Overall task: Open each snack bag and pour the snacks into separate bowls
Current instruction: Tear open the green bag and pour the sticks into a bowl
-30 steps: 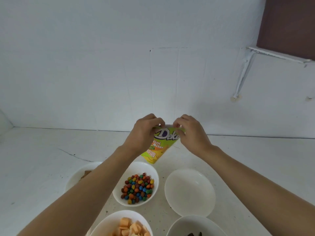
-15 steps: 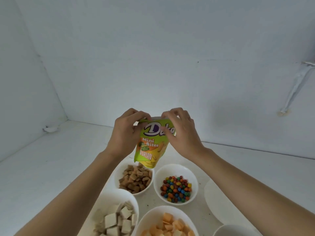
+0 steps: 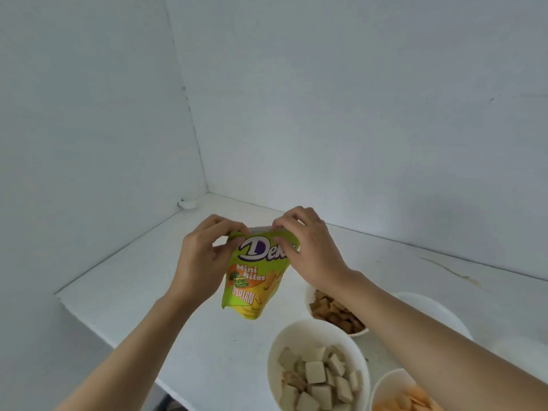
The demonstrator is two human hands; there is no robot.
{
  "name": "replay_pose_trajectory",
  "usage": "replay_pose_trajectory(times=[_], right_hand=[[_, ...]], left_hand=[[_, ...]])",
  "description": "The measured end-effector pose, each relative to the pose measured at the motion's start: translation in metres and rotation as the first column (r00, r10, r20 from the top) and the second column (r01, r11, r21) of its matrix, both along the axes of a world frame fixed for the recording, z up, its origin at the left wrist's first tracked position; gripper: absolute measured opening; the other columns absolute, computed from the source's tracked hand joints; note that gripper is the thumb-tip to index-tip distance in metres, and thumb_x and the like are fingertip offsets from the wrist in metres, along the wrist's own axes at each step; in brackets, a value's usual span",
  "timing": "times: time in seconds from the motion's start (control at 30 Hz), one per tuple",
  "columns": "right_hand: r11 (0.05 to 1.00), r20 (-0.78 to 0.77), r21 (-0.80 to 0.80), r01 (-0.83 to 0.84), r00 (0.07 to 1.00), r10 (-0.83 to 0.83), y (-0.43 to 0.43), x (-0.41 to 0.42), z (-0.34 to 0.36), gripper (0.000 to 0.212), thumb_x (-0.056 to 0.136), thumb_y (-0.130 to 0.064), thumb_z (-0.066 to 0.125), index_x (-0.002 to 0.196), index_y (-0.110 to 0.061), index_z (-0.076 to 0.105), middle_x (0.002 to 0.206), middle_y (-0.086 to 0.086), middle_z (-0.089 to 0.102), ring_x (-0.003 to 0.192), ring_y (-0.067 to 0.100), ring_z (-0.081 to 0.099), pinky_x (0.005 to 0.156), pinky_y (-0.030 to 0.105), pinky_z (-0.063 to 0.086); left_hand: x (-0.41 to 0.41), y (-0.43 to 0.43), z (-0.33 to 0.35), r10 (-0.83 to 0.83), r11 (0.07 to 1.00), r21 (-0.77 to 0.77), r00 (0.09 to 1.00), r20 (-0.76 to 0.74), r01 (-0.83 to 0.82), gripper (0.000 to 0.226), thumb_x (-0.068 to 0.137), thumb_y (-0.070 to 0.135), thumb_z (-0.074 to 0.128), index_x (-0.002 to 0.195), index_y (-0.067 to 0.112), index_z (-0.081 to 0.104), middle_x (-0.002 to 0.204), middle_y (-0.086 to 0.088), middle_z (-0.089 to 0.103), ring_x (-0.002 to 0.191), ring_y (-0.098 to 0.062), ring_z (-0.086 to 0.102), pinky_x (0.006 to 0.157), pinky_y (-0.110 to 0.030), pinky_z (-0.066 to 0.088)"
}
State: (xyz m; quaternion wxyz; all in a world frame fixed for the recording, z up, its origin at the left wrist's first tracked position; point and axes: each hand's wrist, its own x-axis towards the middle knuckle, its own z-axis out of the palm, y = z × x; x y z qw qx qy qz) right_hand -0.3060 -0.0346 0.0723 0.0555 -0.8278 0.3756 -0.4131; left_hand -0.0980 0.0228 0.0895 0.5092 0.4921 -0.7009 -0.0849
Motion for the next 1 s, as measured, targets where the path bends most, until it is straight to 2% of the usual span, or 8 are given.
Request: replay_pose_trajectory(times=[0.13, 0.23, 0.33, 0.43, 0.5, 0.6, 0.8, 1.0], right_hand=[[0.994, -0.044, 0.104, -0.030, 0.998, 0.035, -0.004, 0.036, -0.026, 0.014, 0.094, -0.015, 0.063, 0.106, -0.023, 0.062, 0.108, -0.007, 0.051, 0.102, 0.014, 0.052, 0.090, 0.037, 0.041], [0.987, -0.077, 0.155, -0.039, 0.996, 0.052, -0.005, 0.052, -0.050, 0.018, 0.093, -0.009, 0.064, 0.101, -0.025, 0.063, 0.104, -0.008, 0.052, 0.095, 0.013, 0.057, 0.088, 0.040, 0.044], [0.996, -0.106, 0.089, -0.018, 0.994, 0.028, -0.003, 0.062, -0.066, 0.015, 0.094, -0.010, 0.063, 0.095, -0.025, 0.063, 0.099, -0.011, 0.056, 0.093, 0.015, 0.057, 0.087, 0.045, 0.044], [0.999, -0.100, -0.005, -0.035, 0.994, 0.034, -0.003, 0.067, -0.065, 0.010, 0.093, -0.013, 0.059, 0.087, -0.020, 0.062, 0.096, -0.013, 0.059, 0.094, 0.016, 0.053, 0.081, 0.039, 0.042], [0.996, -0.128, -0.040, -0.086, 0.989, 0.080, -0.004, 0.069, -0.060, 0.011, 0.092, -0.014, 0.054, 0.086, -0.018, 0.062, 0.095, -0.011, 0.062, 0.093, 0.016, 0.054, 0.076, 0.036, 0.042], [0.973, -0.165, -0.052, -0.225, 0.963, 0.213, -0.003, 0.070, -0.058, 0.012, 0.093, -0.004, 0.060, 0.091, -0.012, 0.067, 0.097, -0.005, 0.064, 0.091, 0.018, 0.053, 0.077, 0.034, 0.047], [0.933, -0.186, -0.011, -0.360, 0.917, 0.352, -0.003, 0.053, -0.057, 0.008, 0.096, -0.003, 0.061, 0.099, -0.007, 0.068, 0.103, 0.003, 0.058, 0.093, 0.020, 0.053, 0.074, 0.035, 0.050], [0.905, -0.230, -0.012, -0.426, 0.882, 0.412, -0.004, 0.045, -0.056, 0.010, 0.093, 0.003, 0.063, 0.100, -0.002, 0.069, 0.103, 0.008, 0.062, 0.091, 0.020, 0.055, 0.075, 0.034, 0.053]], left_hand=[[0.035, 0.005, -0.033, 0.034, 0.999, 0.032, 0.999, -0.007, -0.033, 0.026, 0.088, -0.013, 0.066, 0.096, 0.011, 0.074, 0.097, -0.002, 0.062, 0.095, -0.008, 0.064, 0.065, -0.010, 0.052], [0.050, 0.010, -0.060, 0.041, 0.996, 0.084, 0.999, 0.018, -0.043, 0.028, 0.088, -0.012, 0.066, 0.096, 0.013, 0.073, 0.097, -0.002, 0.062, 0.096, -0.009, 0.063, 0.064, -0.010, 0.051], [0.054, 0.018, -0.076, 0.059, 0.985, 0.161, 0.998, -0.008, -0.056, 0.029, 0.091, -0.004, 0.067, 0.097, 0.024, 0.070, 0.098, 0.002, 0.063, 0.097, -0.014, 0.066, 0.064, -0.021, 0.058], [0.051, 0.021, -0.067, 0.071, 0.958, 0.281, 0.996, -0.053, -0.053, 0.004, 0.094, 0.022, 0.069, 0.091, 0.025, 0.068, 0.090, 0.006, 0.068, 0.088, -0.012, 0.070, 0.063, -0.028, 0.060], [0.047, 0.017, -0.053, 0.023, 0.906, 0.423, 0.999, -0.043, -0.003, 0.016, 0.095, 0.039, 0.064, 0.089, 0.025, 0.070, 0.085, 0.004, 0.072, 0.078, -0.014, 0.073, 0.062, -0.031, 0.061], [0.044, 0.008, -0.037, -0.063, 0.809, 0.586, 0.998, -0.010, 0.057, 0.017, 0.098, 0.034, 0.061, 0.089, 0.023, 0.071, 0.084, 0.002, 0.075, 0.073, -0.013, 0.075, 0.061, -0.031, 0.063], [0.064, 0.001, -0.035, -0.372, 0.768, 0.579, 0.926, 0.054, 0.274, 0.018, 0.096, 0.009, 0.062, 0.100, 0.016, 0.078, 0.095, 0.002, 0.078, 0.086, -0.015, 0.077, 0.080, -0.039, 0.063], [0.072, 0.000, -0.040, -0.478, 0.837, 0.408, 0.851, 0.219, 0.365, 0.018, 0.091, 0.004, 0.071, 0.105, 0.013, 0.078, 0.098, 0.006, 0.078, 0.088, -0.005, 0.075, 0.073, -0.026, 0.062]])
